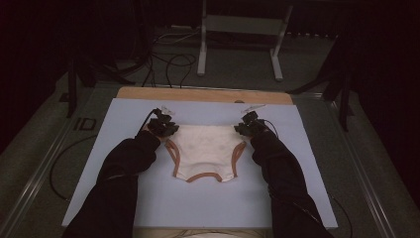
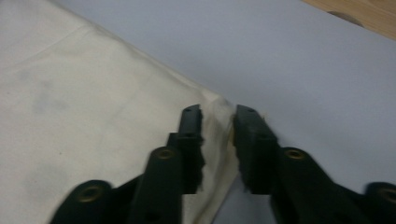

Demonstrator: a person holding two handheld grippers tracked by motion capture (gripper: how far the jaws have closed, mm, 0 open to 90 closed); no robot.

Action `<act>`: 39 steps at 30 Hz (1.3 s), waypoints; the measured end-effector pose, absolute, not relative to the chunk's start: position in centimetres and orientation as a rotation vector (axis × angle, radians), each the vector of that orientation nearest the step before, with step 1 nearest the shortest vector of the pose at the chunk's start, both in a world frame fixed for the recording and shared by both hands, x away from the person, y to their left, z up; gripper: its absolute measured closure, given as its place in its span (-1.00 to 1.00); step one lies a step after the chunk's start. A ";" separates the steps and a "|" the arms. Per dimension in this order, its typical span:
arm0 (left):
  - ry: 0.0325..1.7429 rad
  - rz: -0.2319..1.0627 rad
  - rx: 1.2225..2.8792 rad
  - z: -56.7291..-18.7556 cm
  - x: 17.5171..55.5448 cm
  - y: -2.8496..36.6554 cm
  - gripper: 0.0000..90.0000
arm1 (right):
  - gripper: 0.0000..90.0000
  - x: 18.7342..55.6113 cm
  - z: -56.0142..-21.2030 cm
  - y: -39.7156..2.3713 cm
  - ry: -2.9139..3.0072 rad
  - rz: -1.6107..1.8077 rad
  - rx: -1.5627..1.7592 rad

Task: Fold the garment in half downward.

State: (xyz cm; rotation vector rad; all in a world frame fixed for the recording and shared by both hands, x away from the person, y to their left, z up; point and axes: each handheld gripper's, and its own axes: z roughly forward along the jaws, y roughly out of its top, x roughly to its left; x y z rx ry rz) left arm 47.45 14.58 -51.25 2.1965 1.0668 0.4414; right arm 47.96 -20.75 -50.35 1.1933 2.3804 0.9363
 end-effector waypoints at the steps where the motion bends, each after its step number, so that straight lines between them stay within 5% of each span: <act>1: 1.067 0.441 2.196 -51.3 47.4 14.6 0.54 | 0.37 48.0 -50.3 -20.9 2.377 0.949 1.201; 17: 1.064 0.338 2.154 -49.1 45.9 16.5 -0.83 | -0.71 46.2 -49.5 -21.5 2.403 1.036 1.233; 19: 1.025 0.314 2.160 -49.0 45.5 16.8 -0.98 | -0.73 45.9 -49.4 -21.6 2.410 1.058 1.232; 39: 0.849 0.267 2.109 -47.1 41.1 18.1 -0.99 | -0.79 41.8 -48.6 -21.8 2.372 1.176 1.130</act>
